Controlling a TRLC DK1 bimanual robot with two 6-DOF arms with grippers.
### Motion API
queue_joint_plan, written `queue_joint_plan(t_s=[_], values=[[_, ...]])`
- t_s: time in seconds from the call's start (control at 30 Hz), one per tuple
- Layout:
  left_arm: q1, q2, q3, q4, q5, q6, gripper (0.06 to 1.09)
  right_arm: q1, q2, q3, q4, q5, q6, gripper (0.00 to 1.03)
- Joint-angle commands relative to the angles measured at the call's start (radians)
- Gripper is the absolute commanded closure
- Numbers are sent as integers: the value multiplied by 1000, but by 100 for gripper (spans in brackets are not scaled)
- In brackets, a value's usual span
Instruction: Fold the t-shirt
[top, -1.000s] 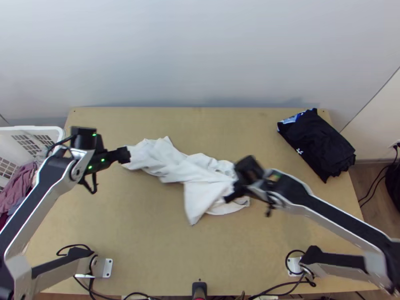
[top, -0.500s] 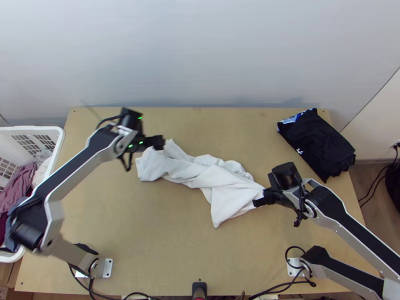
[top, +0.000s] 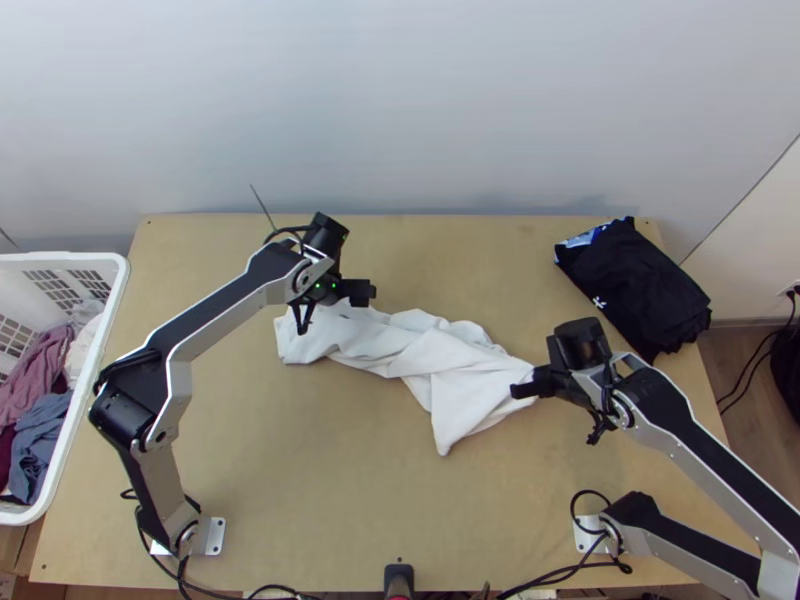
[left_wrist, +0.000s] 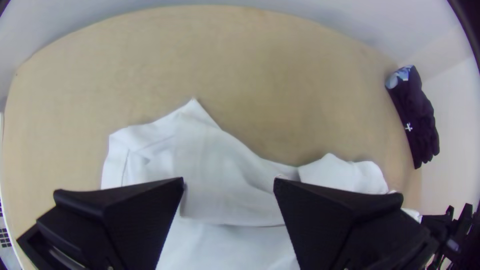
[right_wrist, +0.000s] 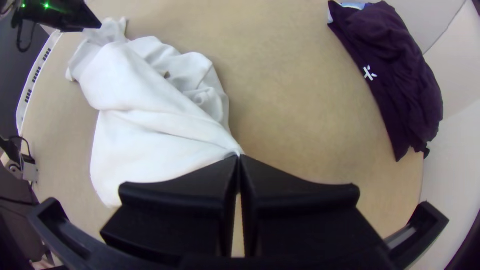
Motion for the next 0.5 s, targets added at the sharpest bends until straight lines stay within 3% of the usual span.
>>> queue_joint_plan(t_s=[0.0, 0.13, 0.23, 0.47], values=[[-9, 30, 2, -60, -6, -14, 28, -20, 18, 11, 24, 0, 15, 100], [-13, 1, -33, -12, -41, -27, 64, -31, 18, 14, 28, 0, 13, 100], [-13, -15, -53, 31, -49, -59, 105, -32, 18, 19, 28, 0, 16, 100], [-1, -71, 48, 21, -53, -59, 105, -112, 27, 71, 48, 2, 9, 100]])
